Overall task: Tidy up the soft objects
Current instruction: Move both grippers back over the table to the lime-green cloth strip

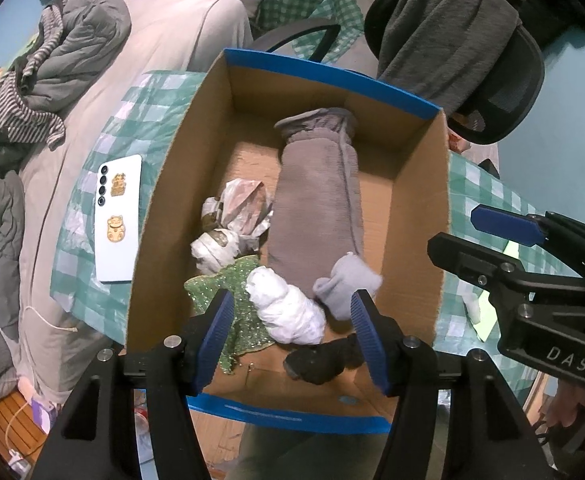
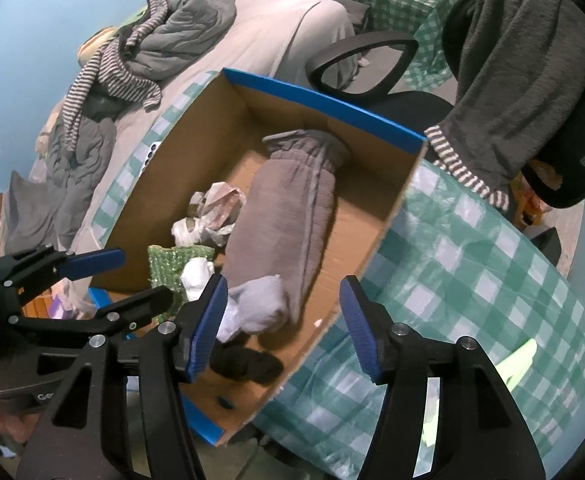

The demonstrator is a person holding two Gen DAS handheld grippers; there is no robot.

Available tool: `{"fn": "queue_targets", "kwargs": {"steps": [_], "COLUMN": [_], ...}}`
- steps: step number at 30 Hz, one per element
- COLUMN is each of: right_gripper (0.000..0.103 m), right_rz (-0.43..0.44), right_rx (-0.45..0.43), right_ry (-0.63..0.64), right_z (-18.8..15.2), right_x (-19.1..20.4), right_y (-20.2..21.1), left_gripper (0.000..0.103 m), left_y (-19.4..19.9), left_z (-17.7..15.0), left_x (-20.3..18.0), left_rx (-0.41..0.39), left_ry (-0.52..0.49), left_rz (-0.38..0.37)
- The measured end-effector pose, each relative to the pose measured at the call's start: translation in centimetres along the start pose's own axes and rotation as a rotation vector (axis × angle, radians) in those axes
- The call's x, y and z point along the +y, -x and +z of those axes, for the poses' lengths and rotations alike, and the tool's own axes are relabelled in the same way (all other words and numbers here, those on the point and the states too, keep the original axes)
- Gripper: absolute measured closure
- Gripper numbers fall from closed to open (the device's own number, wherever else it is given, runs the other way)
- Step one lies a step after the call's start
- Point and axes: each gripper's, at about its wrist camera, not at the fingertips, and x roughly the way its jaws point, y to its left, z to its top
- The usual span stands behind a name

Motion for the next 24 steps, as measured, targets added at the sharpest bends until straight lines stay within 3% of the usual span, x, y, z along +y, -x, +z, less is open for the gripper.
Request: {"fn": "queue_targets", "kwargs": {"steps": [11,24], "right_gripper": [0.042,0.042], "right_rz": [-0.03,-0.078], "right_rx": [-0.016,-0.032], "right_ry": [-0.058,-0.176], "right_z": [-2.1,-5.6], "right_x": [-3.1,-8.4], "right_y": [1.5,3.8], "left_gripper": [0.04,0.038], "left_y": [0.4,0.3], "left_z": [-0.5,-1.4], "left_x": [-3.0,-9.2], "left_rx": [0.001,0.013], "left_ry": [-0.041,-0.151], "left_rz": [0.0,-0.023]}}
